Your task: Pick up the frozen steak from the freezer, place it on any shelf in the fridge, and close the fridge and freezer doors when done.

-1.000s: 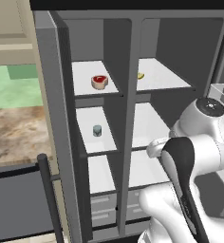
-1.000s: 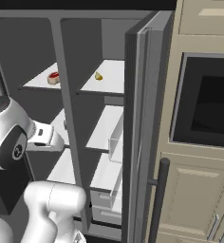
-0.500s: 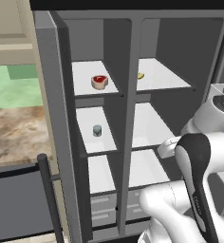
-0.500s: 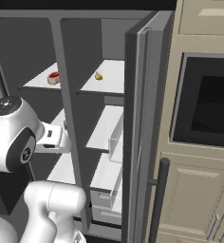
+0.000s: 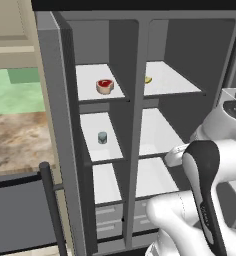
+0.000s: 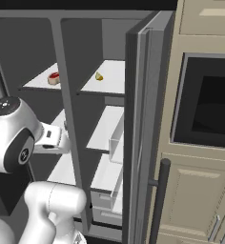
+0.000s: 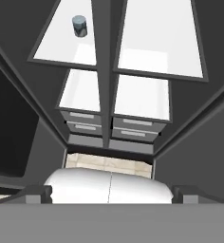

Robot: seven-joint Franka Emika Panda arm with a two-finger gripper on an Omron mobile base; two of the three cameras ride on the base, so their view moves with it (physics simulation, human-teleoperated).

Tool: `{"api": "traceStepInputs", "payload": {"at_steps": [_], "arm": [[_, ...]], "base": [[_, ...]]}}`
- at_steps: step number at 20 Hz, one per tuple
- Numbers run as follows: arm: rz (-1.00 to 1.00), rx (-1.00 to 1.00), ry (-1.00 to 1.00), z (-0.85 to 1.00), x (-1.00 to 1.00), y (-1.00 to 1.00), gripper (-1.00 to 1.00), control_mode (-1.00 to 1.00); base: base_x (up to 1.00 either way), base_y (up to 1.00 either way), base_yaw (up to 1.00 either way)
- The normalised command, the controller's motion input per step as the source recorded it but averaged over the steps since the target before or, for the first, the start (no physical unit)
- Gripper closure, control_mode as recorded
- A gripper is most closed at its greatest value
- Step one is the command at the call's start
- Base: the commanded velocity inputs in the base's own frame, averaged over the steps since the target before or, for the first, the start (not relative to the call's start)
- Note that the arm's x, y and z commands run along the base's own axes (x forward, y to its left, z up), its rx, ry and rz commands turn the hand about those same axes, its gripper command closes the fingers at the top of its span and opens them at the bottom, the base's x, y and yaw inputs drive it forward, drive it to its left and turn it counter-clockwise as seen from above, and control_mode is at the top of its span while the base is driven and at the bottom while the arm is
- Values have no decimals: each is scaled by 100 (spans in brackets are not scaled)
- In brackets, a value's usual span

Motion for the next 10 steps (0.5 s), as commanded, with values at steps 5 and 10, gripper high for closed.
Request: {"api": "traceStepInputs", "payload": {"at_steps": [5,10], "arm": [[0,0,0,0,0,20,-100,100],[0,0,0,0,0,0,-100,100]], "base": [[2,22,0],[6,51,0]]}}
